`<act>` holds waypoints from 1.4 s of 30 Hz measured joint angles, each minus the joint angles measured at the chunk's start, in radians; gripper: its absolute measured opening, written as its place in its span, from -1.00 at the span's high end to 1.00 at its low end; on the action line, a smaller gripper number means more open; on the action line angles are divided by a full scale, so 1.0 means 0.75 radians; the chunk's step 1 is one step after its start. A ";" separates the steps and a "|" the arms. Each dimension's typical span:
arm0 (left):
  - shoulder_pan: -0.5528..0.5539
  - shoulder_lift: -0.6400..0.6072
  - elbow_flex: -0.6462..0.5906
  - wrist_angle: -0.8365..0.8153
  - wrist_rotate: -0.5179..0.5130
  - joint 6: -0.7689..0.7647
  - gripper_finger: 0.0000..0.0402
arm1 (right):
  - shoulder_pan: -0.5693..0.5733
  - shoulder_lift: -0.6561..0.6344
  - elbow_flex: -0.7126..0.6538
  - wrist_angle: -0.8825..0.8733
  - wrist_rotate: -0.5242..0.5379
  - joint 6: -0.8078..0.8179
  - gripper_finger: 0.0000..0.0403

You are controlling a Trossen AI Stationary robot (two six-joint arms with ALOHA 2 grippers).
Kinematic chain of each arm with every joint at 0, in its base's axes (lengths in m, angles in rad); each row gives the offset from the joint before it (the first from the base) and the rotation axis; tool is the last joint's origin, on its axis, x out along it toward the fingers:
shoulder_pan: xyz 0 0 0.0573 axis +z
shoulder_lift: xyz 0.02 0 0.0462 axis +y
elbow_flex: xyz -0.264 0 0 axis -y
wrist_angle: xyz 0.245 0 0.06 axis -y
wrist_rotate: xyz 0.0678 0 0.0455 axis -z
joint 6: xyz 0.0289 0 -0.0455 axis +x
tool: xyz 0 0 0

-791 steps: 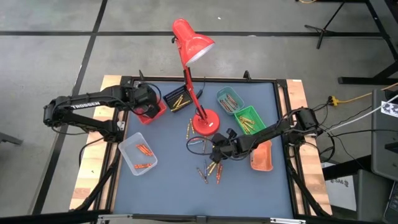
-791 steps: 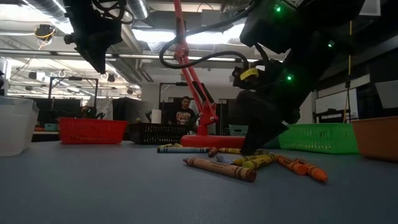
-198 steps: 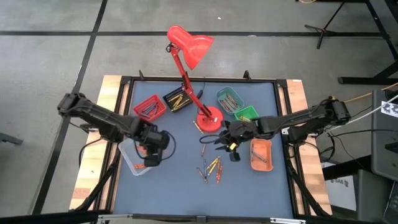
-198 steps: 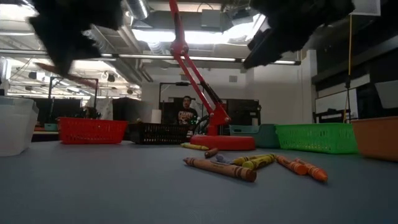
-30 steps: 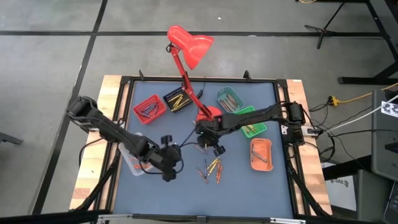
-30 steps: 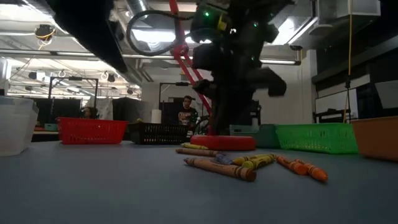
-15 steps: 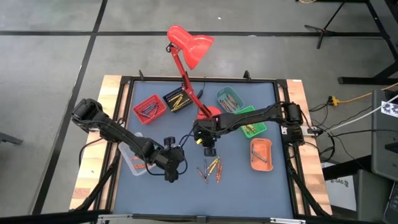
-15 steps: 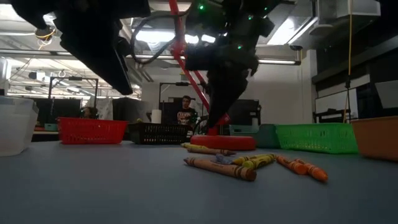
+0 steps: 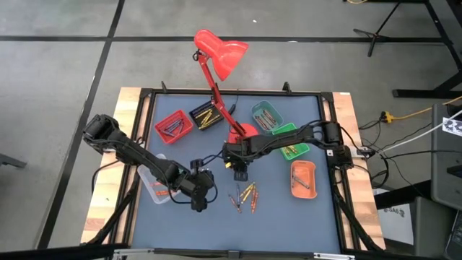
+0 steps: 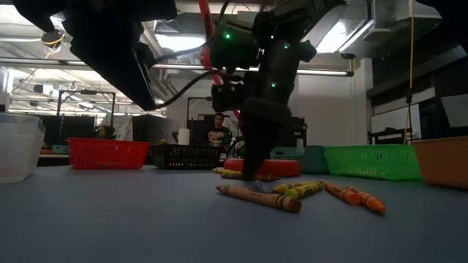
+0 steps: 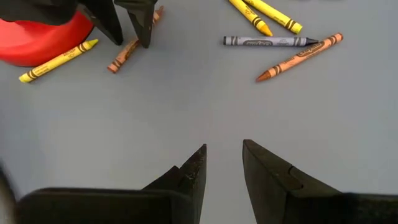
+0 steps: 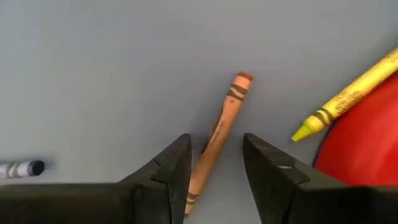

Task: Sort crayons
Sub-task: Put the brown crayon into the top right blue bin

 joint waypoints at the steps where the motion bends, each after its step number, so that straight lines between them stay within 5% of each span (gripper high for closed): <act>1: 0.000 0.000 0.000 0.000 0.000 0.000 0.56 | 0.000 0.000 0.000 0.000 0.009 0.000 0.28; 15: 0.000 -0.001 0.000 0.013 0.000 0.000 0.56 | -0.001 0.001 0.000 -0.001 0.045 -0.001 0.32; 28: 0.000 -0.001 0.000 0.015 0.000 0.000 0.56 | 0.000 -0.001 0.000 -0.011 0.043 -0.002 0.95; 42: -0.001 -0.002 0.000 0.033 -0.007 0.001 0.56 | -0.001 -0.062 -0.003 -0.257 -0.009 -0.009 0.98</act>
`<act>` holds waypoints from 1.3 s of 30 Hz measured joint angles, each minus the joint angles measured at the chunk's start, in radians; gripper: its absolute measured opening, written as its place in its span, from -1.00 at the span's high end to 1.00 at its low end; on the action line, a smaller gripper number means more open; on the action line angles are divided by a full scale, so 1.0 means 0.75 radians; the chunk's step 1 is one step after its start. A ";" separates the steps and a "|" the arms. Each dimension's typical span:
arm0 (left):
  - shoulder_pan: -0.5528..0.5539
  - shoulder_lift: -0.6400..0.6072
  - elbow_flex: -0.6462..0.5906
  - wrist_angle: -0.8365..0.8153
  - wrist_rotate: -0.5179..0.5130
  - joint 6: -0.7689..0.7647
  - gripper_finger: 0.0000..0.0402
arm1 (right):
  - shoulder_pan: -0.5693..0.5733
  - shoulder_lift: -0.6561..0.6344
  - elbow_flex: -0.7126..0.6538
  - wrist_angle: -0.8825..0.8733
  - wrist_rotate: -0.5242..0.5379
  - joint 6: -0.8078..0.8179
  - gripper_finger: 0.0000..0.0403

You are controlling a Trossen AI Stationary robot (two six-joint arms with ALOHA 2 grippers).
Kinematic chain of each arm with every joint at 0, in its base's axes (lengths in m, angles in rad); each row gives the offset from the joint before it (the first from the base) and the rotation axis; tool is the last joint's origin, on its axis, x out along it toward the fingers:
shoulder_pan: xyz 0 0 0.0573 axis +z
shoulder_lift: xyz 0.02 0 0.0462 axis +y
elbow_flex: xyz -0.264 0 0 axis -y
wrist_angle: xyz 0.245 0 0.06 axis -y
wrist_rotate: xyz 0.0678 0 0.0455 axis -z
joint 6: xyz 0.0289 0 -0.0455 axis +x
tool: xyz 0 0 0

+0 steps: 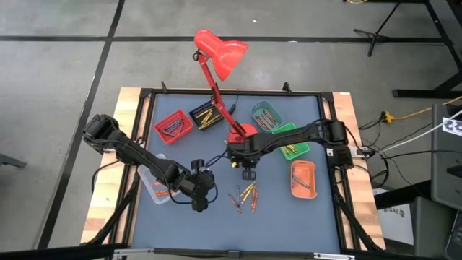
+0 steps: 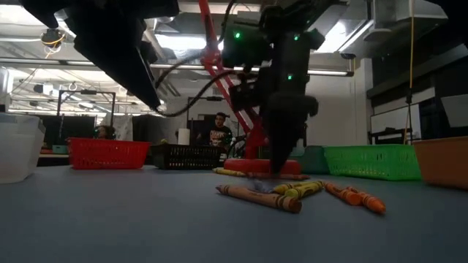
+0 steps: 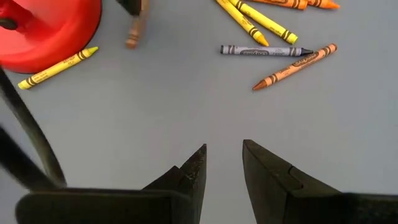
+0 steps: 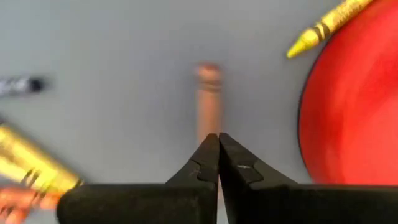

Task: Sort crayons
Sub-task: Put the brown crayon into the top right blue bin

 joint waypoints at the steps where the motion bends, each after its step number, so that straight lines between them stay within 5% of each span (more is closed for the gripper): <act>1: 0.000 0.000 0.000 0.002 -0.001 0.000 0.56 | 0.000 -0.015 0.000 -0.022 -0.008 -0.002 0.98; 11: 0.000 0.000 0.000 0.025 -0.004 0.001 0.56 | 0.000 -0.220 0.002 -0.168 -0.032 -0.026 1.00; 21: 0.000 0.000 0.000 0.039 -0.004 0.003 0.56 | 0.108 -0.200 0.002 -0.097 -0.233 0.026 0.90; 26: 0.000 0.000 0.000 0.039 -0.004 0.003 0.56 | 0.193 -0.173 0.003 0.014 -0.215 -0.035 0.72; 32: 0.000 0.000 0.000 0.048 -0.003 0.003 0.56 | 0.258 -0.106 0.003 0.074 -0.018 -0.040 0.48; 39: -0.001 0.000 0.000 0.062 -0.003 0.004 0.56 | 0.264 -0.013 0.003 0.085 0.004 -0.036 0.44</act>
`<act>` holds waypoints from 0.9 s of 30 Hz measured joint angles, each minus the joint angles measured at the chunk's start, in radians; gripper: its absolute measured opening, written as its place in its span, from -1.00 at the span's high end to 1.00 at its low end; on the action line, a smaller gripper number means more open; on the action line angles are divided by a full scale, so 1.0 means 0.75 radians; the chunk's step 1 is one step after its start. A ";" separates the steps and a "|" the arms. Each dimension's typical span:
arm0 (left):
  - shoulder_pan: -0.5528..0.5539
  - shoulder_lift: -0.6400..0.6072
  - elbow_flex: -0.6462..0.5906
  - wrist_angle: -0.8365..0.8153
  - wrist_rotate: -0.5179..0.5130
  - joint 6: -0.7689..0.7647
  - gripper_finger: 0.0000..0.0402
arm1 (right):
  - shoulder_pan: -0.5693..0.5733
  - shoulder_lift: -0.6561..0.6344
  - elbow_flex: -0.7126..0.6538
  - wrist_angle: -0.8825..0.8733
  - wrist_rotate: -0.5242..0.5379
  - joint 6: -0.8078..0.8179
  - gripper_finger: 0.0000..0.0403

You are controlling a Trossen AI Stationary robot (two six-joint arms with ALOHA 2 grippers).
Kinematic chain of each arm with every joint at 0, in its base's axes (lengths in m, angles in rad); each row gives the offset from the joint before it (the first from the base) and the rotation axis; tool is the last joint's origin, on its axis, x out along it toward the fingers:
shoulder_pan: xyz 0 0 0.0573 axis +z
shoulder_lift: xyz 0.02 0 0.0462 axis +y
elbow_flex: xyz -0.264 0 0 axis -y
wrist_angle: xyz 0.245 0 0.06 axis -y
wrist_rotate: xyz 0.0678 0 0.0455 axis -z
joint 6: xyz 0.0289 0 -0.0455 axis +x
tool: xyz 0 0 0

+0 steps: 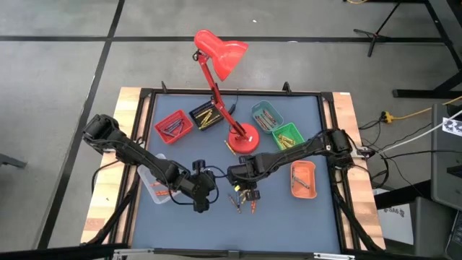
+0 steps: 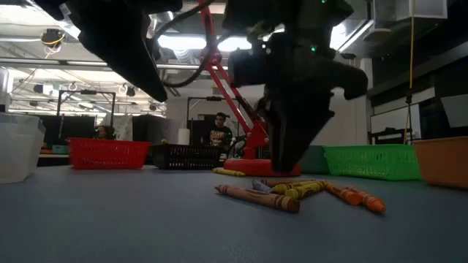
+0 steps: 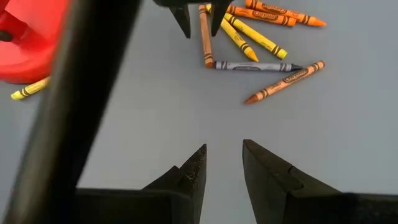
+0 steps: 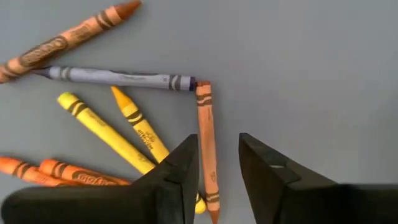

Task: Sort crayons
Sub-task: Put the brown crayon into the top right blue bin

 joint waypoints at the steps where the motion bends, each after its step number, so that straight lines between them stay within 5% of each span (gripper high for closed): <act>1: 0.000 0.000 0.000 -0.001 0.000 0.000 0.56 | -0.001 0.012 0.000 0.001 0.000 0.002 0.45; 11: 0.000 0.000 0.000 -0.001 0.000 -0.002 0.56 | -0.002 0.041 0.000 0.001 0.001 0.007 0.50; 27: 0.000 0.001 0.000 0.000 0.000 -0.005 0.56 | -0.002 0.068 0.004 -0.010 0.001 0.008 0.96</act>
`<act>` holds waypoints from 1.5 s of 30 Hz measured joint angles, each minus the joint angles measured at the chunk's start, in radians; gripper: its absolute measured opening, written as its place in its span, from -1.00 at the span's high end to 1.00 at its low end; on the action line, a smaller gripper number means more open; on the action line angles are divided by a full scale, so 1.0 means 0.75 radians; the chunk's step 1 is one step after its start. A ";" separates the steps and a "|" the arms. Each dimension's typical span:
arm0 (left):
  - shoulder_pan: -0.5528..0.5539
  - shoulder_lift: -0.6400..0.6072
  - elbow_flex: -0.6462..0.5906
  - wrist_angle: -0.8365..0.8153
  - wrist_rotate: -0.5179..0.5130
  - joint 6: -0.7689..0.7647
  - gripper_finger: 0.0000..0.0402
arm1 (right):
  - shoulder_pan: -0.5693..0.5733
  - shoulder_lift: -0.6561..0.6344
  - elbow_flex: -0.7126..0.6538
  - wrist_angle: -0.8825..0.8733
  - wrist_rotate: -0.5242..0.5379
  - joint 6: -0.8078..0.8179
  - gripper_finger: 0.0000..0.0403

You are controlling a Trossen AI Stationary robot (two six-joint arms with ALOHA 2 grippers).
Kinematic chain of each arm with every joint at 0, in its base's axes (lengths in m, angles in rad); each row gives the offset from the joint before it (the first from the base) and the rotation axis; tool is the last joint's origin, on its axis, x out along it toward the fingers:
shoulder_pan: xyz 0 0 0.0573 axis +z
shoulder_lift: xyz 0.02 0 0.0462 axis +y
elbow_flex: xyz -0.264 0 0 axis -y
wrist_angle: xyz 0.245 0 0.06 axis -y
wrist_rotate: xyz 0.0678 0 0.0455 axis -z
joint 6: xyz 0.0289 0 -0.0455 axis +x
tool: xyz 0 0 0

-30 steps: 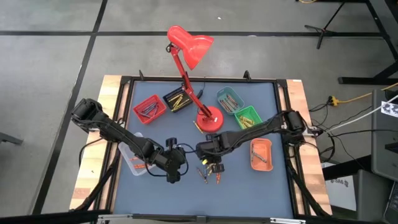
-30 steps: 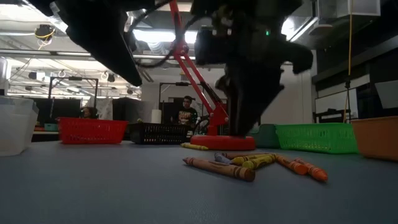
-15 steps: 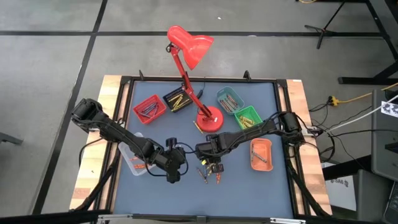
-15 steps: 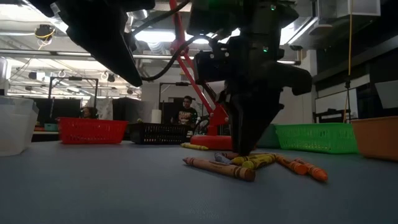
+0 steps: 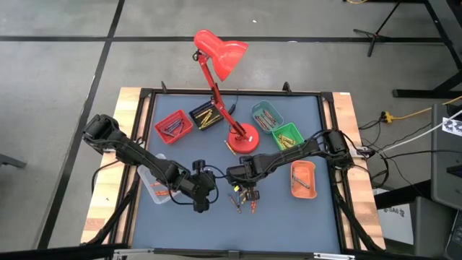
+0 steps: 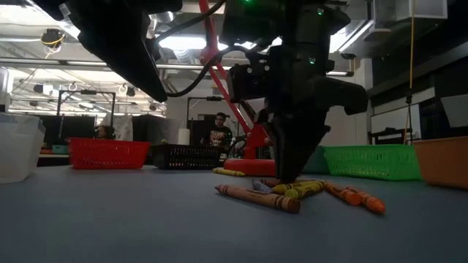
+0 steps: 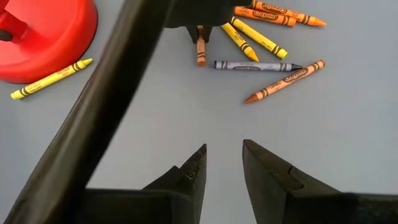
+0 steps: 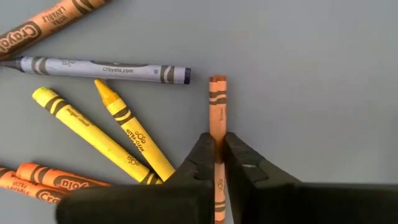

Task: Sort crayons
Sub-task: Put the brown crayon into the top right blue bin

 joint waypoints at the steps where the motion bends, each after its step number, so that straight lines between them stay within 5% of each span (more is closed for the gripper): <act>1: 0.000 0.000 0.000 0.000 0.000 0.000 0.56 | 0.000 0.000 0.000 0.000 0.000 0.000 0.96; 14: 0.000 0.000 0.000 0.005 0.000 0.001 0.56 | -0.039 -0.069 -0.009 -0.117 0.014 -0.039 0.96; 21: 0.000 0.000 0.000 0.012 -0.002 0.001 0.56 | -0.141 -0.189 -0.007 -0.304 0.144 -0.098 0.97; 35: 0.001 0.000 0.000 0.032 -0.001 0.004 0.56 | -0.577 -0.360 -0.005 -0.460 0.367 -0.180 0.97; 45: 0.001 0.000 0.000 0.099 -0.001 0.124 0.56 | -0.871 -0.355 -0.005 -0.356 0.297 -0.178 0.84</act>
